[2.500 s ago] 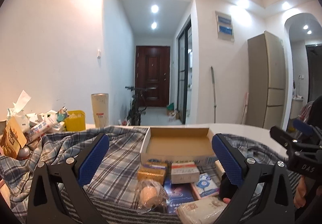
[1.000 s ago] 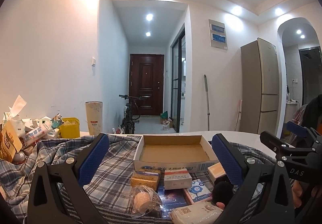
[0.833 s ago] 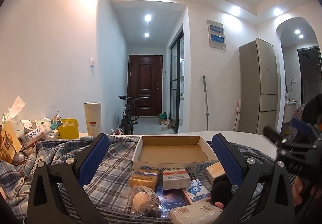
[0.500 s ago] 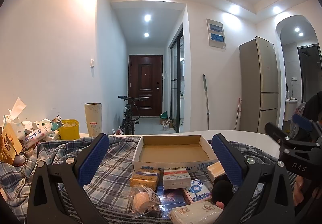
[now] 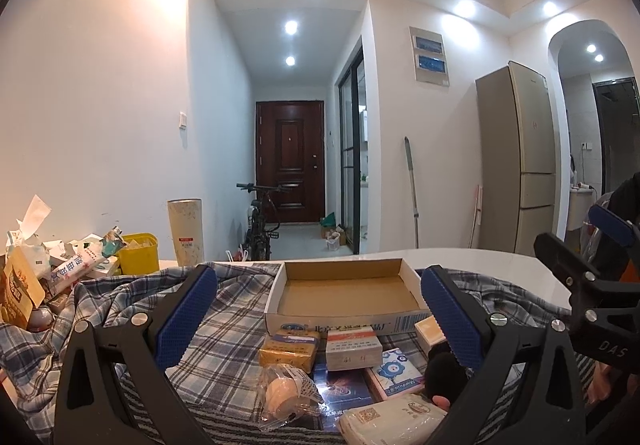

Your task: Organize objects

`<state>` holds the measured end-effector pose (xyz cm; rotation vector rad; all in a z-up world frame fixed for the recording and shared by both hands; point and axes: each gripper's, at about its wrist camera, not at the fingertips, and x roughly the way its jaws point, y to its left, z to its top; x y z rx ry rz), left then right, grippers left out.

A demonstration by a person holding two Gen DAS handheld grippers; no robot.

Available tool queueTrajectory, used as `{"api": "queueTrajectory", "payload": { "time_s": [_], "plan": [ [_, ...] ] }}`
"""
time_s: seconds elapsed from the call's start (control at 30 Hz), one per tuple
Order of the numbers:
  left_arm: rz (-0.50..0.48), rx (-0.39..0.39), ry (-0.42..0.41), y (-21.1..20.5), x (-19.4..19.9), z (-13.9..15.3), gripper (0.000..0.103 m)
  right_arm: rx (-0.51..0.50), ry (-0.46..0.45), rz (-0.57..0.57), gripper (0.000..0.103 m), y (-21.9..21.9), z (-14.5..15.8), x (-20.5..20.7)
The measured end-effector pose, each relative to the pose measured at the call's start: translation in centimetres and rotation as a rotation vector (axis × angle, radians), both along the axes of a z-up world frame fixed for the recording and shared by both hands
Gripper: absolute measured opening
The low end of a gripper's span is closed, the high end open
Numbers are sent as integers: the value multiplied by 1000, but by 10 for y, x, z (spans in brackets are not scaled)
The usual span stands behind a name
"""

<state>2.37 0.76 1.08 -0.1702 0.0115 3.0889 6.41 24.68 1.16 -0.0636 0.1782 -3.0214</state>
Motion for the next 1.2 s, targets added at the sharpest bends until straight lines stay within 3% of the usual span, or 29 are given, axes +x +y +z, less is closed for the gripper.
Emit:
{"api": "queueTrajectory", "payload": {
  "time_s": [0.3,0.5,0.67,0.83,1.2],
  "plan": [
    [-21,52,65,-9,15,3,103,36,-6,-37,103,-10,0,-4],
    [-29,73,53,-15,15,7,103,-22,-38,-27,103,-1,8,-7],
    [-27,89,92,-18,24,10,103,-43,-78,31,103,3,10,-8],
    [59,6,3,-12,21,20,103,-32,-88,38,103,0,11,-3],
    [34,89,-39,-29,38,37,103,-114,-110,62,103,11,24,2]
  ]
}}
